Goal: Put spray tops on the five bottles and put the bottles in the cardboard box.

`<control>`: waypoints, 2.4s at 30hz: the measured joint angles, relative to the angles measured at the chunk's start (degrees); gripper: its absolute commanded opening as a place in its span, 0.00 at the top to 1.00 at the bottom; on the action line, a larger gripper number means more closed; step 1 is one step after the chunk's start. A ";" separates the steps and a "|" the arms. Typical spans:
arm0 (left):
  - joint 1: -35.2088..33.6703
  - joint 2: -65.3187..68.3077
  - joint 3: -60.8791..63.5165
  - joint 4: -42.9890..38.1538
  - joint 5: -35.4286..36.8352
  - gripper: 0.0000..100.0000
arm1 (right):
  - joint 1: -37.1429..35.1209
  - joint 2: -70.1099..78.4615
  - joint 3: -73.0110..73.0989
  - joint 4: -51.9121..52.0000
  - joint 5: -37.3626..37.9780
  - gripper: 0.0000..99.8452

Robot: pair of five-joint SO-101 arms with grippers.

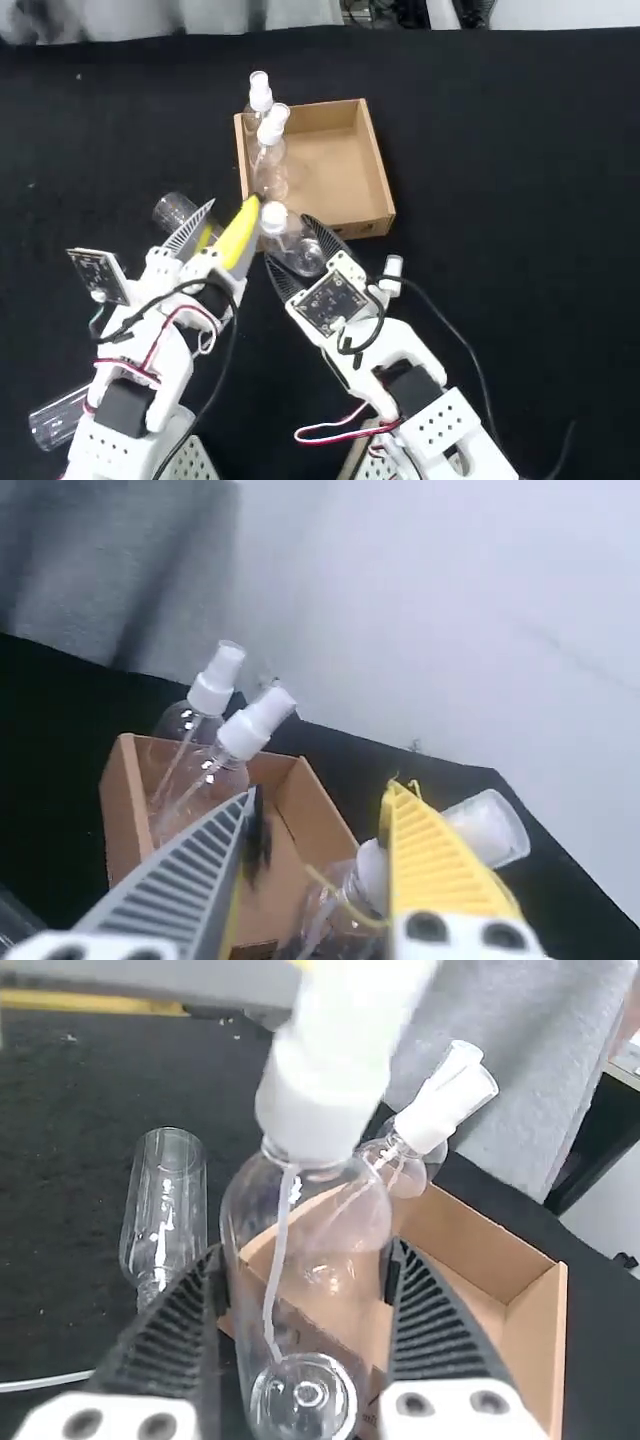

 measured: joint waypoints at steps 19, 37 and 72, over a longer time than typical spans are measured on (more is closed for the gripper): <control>7.82 -0.18 -2.55 7.82 -2.64 0.82 | 1.32 0.18 0.00 0.09 0.09 0.92; -2.11 0.62 -4.48 7.21 1.23 0.82 | 1.32 0.09 0.00 3.78 0.18 0.92; -24.35 0.70 7.82 7.21 -5.98 0.92 | 6.15 -16.97 -0.18 31.30 0.09 0.92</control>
